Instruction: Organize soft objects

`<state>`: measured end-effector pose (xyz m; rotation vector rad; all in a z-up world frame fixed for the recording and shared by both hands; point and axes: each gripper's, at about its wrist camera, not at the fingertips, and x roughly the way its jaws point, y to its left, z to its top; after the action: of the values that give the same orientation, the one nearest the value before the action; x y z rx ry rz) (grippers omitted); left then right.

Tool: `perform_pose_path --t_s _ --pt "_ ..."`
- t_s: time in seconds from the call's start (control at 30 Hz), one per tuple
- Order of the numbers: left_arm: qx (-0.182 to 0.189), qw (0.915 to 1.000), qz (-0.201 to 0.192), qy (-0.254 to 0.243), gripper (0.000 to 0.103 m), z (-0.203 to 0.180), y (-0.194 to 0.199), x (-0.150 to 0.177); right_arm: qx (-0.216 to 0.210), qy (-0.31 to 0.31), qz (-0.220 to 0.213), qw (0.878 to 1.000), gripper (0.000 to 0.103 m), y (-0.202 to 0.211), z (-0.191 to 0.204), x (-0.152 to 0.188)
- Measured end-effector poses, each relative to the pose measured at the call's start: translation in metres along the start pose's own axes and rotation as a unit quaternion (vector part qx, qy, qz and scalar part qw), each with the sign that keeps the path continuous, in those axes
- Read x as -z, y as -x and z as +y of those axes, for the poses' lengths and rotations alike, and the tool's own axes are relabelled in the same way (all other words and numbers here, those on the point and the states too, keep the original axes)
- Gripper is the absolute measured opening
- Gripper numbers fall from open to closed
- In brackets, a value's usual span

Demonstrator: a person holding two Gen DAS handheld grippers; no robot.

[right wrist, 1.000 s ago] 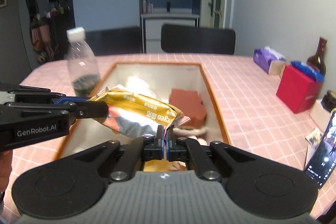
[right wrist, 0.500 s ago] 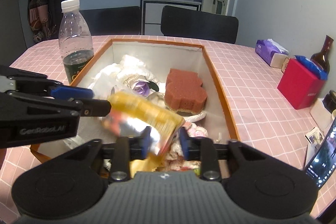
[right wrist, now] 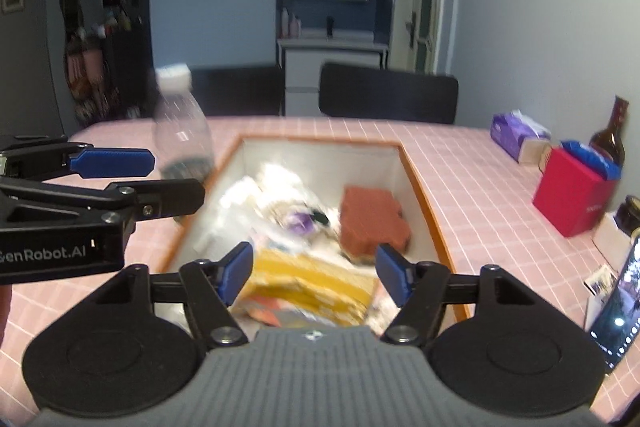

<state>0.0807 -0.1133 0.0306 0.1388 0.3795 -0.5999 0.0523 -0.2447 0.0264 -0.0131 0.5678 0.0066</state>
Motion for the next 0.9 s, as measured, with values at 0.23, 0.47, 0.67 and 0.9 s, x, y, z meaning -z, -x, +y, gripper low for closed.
perform_pose_path --t_s 0.23,0.47,0.67,0.9 --pt "-0.065 0.9953 -0.071 0.006 0.07 0.019 0.043 -0.008 -0.029 -0.002 -0.074 0.997 0.079 0.027 0.024 -0.014" --pt "-0.127 0.9835 -0.125 0.028 0.078 0.034 0.07 0.007 -0.029 0.005 -0.15 0.988 0.094 0.05 0.051 -0.009" --pt "-0.167 0.9778 -0.119 0.043 0.086 0.043 0.082 0.031 -0.009 -0.023 -0.168 0.985 0.094 0.052 0.063 0.009" --pt "-0.213 0.9741 -0.055 0.053 0.094 0.059 0.068 0.06 0.005 -0.036 -0.146 0.989 0.096 0.04 0.074 0.03"
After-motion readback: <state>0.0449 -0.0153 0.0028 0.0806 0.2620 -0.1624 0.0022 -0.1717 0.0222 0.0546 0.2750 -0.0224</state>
